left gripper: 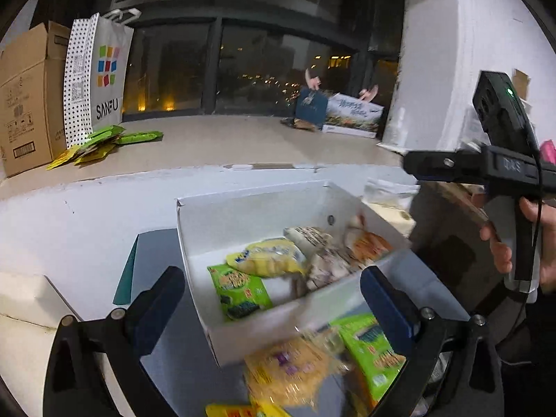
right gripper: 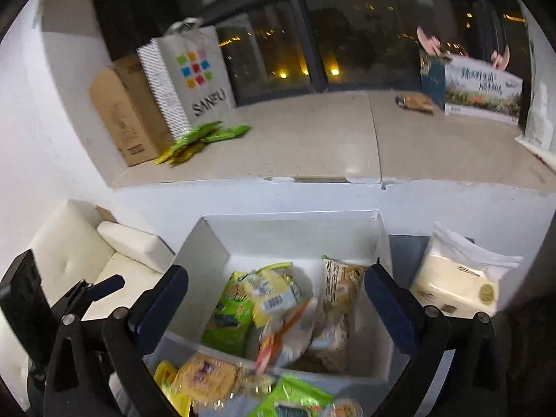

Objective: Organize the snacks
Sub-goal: 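Drop green seaweed box with right gripper while left drops yellow noodle bag into box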

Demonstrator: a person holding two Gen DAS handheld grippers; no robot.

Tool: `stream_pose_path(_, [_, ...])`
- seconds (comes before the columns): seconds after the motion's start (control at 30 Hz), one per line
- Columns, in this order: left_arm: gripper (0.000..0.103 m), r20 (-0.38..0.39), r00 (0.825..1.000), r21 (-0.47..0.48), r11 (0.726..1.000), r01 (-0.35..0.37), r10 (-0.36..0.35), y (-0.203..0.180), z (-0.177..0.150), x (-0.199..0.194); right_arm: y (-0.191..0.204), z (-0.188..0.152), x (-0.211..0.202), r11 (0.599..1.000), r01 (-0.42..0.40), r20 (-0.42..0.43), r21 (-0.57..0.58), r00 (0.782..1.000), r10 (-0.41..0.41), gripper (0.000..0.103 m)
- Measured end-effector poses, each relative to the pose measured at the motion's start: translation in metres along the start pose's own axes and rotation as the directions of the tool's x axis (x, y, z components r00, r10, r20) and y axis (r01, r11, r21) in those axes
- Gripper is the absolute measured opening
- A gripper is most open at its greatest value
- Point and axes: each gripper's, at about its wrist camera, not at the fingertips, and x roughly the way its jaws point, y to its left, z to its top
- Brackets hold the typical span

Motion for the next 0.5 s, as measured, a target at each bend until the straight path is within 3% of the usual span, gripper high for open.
stream_pose_path(0.13, [0.103, 0.041, 0.999, 0.005, 1.0, -0.001, 0.001, -0.013, -0.026, -0.039, 0.012, -0.033, -0.042, 0.997, -0.012, 0.038, -0.079, 0.999, 0.015, 0.103])
stream_pose_path(0.23, [0.103, 0.067, 0.998, -0.003, 1.0, 0.019, -0.018, -0.026, -0.05, -0.067, 0.019, -0.077, -0.075, 0.993, -0.011, 0.08, -0.116, 0.997, 0.02, 0.103])
stream_pose_path(0.5, [0.103, 0.05, 0.998, -0.016, 0.999, 0.04, -0.039, -0.057, -0.101, -0.102, 0.013, -0.186, -0.102, 1.0, -0.019, 0.034, -0.013, 0.999, 0.019, 0.103])
